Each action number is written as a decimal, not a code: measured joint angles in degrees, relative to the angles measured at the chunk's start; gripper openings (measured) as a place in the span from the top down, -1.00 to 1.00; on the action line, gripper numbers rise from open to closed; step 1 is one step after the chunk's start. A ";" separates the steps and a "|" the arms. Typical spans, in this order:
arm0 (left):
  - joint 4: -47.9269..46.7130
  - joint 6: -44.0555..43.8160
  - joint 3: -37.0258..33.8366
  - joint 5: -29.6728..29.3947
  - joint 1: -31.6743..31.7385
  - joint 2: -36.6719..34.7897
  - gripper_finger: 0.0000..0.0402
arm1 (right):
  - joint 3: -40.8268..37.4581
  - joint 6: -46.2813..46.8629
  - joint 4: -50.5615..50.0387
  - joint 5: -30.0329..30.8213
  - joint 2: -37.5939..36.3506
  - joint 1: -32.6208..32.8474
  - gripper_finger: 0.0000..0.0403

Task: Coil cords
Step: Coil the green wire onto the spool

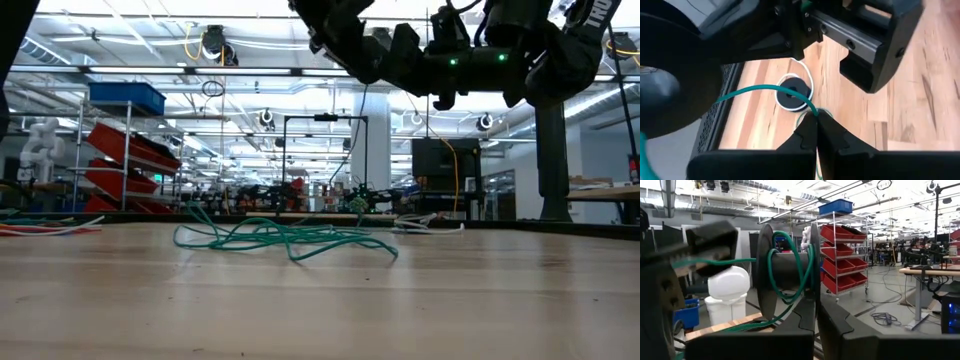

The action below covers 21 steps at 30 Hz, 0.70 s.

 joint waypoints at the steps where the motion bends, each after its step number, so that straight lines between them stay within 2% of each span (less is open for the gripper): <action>1: -0.87 0.16 0.80 0.01 0.06 0.00 1.00 | 0.00 0.00 -0.10 0.00 0.00 0.00 1.00; 16: -5.99 4.83 8.02 0.06 2.93 -0.04 1.00 | 0.00 -0.32 -2.70 1.22 0.00 0.00 1.00; 21: -6.49 5.88 8.67 3.39 3.78 -0.04 1.00 | 0.00 -0.35 -4.45 2.60 0.02 0.00 1.00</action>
